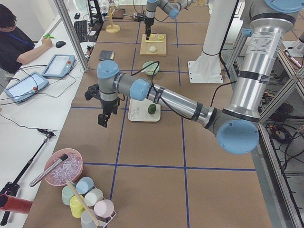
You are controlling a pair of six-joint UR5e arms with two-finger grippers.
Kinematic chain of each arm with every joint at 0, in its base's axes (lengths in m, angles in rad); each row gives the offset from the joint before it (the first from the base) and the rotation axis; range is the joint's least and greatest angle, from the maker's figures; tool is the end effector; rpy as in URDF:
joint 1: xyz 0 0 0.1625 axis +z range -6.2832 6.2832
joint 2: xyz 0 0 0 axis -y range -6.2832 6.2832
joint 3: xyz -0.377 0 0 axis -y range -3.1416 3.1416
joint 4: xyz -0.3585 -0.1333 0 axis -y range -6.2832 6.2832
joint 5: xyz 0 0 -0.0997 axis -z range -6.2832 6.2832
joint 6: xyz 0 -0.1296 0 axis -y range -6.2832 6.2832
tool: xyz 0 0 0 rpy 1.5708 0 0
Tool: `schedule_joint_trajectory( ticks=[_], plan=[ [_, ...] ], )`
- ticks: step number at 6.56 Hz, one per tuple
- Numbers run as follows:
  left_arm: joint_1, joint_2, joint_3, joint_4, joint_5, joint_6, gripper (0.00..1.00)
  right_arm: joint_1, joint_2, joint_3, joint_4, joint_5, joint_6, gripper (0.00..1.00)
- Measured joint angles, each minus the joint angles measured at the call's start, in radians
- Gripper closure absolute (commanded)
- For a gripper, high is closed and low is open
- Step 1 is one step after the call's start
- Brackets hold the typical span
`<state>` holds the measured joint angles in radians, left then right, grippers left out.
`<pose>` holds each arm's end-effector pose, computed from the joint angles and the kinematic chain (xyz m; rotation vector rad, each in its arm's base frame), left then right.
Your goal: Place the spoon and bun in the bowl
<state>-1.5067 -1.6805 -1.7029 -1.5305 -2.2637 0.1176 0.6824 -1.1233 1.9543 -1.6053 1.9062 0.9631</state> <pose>-0.0179 -0.5092 0.5291 0.2123 0.6867 0.2436 -0.3790 -0.4248 0.2519 0.2205 -0.8207 -0.0634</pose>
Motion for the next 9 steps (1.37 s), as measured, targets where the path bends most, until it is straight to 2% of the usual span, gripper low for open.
schedule_joint_trajectory(
  ticks=[2, 3, 4, 6, 9],
  plan=[
    [-0.053, 0.12, 0.009, -0.008, -0.058, 0.02, 0.0, -0.038, -0.019, -0.003, 0.005, -0.062, 0.003, 0.0],
    [-0.062, 0.137, 0.014, -0.01, -0.081, 0.019, 0.0, -0.06, -0.033, -0.017, 0.011, -0.099, 0.002, 0.03],
    [-0.065, 0.14, 0.014, -0.011, -0.09, 0.018, 0.0, -0.077, -0.04, -0.047, 0.025, -0.12, 0.0, 0.04],
    [-0.066, 0.14, 0.014, -0.012, -0.094, 0.018, 0.0, -0.097, -0.064, -0.131, 0.124, -0.146, -0.003, 0.12],
    [-0.066, 0.14, 0.015, -0.014, -0.095, 0.02, 0.0, -0.106, -0.088, -0.158, 0.167, -0.151, -0.004, 0.2]
  ],
)
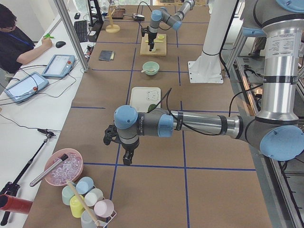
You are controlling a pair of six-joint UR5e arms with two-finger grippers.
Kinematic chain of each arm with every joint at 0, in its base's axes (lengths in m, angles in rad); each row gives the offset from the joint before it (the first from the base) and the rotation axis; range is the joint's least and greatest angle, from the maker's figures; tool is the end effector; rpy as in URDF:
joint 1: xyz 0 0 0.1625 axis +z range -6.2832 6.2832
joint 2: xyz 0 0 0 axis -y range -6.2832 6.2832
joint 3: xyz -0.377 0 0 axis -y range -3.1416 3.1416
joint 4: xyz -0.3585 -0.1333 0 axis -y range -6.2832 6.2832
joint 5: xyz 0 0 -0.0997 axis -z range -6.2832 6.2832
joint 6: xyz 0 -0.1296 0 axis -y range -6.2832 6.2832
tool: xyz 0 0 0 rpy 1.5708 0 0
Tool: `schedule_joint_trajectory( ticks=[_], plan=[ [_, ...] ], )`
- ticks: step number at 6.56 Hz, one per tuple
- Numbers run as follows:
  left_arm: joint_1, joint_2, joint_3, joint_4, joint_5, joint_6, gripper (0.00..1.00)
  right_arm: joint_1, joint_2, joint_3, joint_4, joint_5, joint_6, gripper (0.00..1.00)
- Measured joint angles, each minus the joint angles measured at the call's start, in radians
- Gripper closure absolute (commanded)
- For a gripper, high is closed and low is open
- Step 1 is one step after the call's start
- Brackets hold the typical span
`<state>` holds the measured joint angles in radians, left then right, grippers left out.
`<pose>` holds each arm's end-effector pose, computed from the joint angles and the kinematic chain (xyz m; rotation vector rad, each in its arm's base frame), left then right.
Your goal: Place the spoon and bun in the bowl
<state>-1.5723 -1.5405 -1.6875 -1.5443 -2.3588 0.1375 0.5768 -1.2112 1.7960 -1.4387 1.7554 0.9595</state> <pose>-0.0421 -0.4507 0.5937 0.1115 0.7827 0.1524 -0.4352 -0.4138 0.3480 0.2538 -0.6914 -0.0991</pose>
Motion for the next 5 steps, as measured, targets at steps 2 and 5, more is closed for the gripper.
schedule_joint_trajectory(
  ticks=[2, 5],
  plan=[
    [0.0, -0.001, 0.0, 0.0, -0.008, 0.0, 0.0, -0.002, -0.015, 0.001, -0.004, 0.001, -0.001, 0.44],
    [0.0, -0.003, -0.001, 0.0, -0.027, 0.001, 0.0, -0.012, -0.018, 0.002, -0.008, 0.003, 0.001, 1.0]
  ],
)
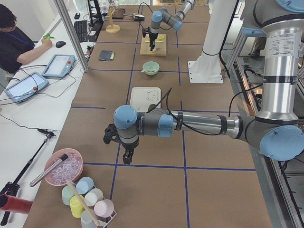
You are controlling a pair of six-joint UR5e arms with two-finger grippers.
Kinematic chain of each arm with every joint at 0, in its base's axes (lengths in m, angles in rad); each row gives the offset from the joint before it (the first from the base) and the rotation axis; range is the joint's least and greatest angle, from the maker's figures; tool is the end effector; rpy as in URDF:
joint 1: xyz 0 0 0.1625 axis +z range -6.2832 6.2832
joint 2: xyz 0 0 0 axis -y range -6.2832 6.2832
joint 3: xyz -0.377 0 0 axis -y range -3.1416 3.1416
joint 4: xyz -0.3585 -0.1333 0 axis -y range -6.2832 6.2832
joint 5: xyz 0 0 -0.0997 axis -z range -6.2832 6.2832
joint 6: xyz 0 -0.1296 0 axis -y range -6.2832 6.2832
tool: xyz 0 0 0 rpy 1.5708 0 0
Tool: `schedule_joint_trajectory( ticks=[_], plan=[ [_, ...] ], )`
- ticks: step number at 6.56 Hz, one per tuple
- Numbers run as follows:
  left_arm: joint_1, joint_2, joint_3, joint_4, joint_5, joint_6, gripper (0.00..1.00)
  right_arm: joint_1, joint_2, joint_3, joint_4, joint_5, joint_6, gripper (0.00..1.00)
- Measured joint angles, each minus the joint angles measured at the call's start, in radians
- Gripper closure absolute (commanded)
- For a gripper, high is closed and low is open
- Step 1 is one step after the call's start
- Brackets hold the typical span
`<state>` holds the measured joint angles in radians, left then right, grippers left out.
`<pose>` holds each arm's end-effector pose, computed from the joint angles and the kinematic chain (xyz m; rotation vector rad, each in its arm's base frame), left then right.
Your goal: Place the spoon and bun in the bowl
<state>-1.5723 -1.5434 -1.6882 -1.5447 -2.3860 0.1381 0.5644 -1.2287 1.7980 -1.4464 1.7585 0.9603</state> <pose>-0.0396 -0.4518 0.5895 0.1171 0.8096 0.1550 -0.4372 -0.4059 0.3586 0.2335 -0.6757 -0.1092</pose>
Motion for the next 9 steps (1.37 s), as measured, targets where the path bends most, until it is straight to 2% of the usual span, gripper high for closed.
schedule_joint_trajectory(
  ticks=[4, 6, 7, 8, 9],
  plan=[
    [0.0, -0.004, -0.004, 0.0, -0.001, -0.002, 0.0, -0.009, 0.033, 0.037, -0.008, -0.004, 0.037, 1.0],
    [0.0, -0.004, -0.004, 0.0, -0.001, -0.002, 0.0, -0.027, 0.209, 0.034, -0.149, -0.004, 0.136, 1.0],
    [0.0, -0.004, -0.004, 0.0, -0.001, -0.002, 0.0, -0.04, 0.319, -0.009, -0.215, -0.011, 0.192, 1.0],
    [0.0, -0.004, -0.004, 0.0, -0.001, -0.002, 0.0, -0.061, 0.423, -0.091, -0.241, -0.035, 0.248, 0.73],
    [0.0, -0.004, -0.003, 0.0, -0.001, -0.001, 0.0, -0.08, 0.483, -0.157, -0.247, -0.062, 0.278, 0.01]
  ],
)
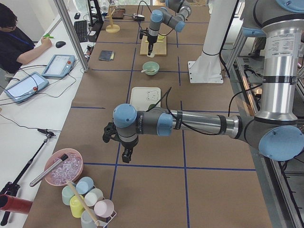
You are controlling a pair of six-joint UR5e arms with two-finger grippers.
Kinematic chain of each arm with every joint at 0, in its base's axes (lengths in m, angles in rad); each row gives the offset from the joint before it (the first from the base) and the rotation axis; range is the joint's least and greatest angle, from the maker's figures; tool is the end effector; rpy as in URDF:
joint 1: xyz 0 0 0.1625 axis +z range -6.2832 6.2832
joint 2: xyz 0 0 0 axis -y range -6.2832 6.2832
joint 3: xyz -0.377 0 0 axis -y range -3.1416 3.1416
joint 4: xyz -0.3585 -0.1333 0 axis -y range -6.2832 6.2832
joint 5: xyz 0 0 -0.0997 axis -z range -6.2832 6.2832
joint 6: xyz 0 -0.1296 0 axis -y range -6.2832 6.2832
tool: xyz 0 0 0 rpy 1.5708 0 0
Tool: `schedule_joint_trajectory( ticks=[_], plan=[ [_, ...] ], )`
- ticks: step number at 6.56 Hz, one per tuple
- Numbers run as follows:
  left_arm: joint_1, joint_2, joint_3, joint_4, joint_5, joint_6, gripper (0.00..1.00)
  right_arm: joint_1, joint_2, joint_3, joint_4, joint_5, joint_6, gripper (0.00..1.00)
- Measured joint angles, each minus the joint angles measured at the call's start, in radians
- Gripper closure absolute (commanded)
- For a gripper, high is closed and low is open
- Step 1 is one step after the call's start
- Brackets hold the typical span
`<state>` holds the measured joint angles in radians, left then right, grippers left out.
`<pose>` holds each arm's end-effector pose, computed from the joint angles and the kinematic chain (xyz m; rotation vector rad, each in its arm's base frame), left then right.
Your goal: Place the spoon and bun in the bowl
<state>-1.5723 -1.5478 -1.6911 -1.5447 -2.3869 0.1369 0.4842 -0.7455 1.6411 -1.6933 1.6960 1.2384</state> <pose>-0.0396 -0.4538 0.5860 0.1236 0.8100 0.1568 -0.5316 -0.4119 0.1608 0.1975 -0.7560 0.0956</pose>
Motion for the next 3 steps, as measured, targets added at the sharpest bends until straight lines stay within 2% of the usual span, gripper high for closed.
schedule_joint_trajectory(
  ticks=[3],
  plan=[
    [0.0, 0.002, -0.001, 0.0, 0.0, 0.001, 0.0, -0.026, 0.027, -0.038, 0.003, -0.028, 0.011, 0.0]
  ],
)
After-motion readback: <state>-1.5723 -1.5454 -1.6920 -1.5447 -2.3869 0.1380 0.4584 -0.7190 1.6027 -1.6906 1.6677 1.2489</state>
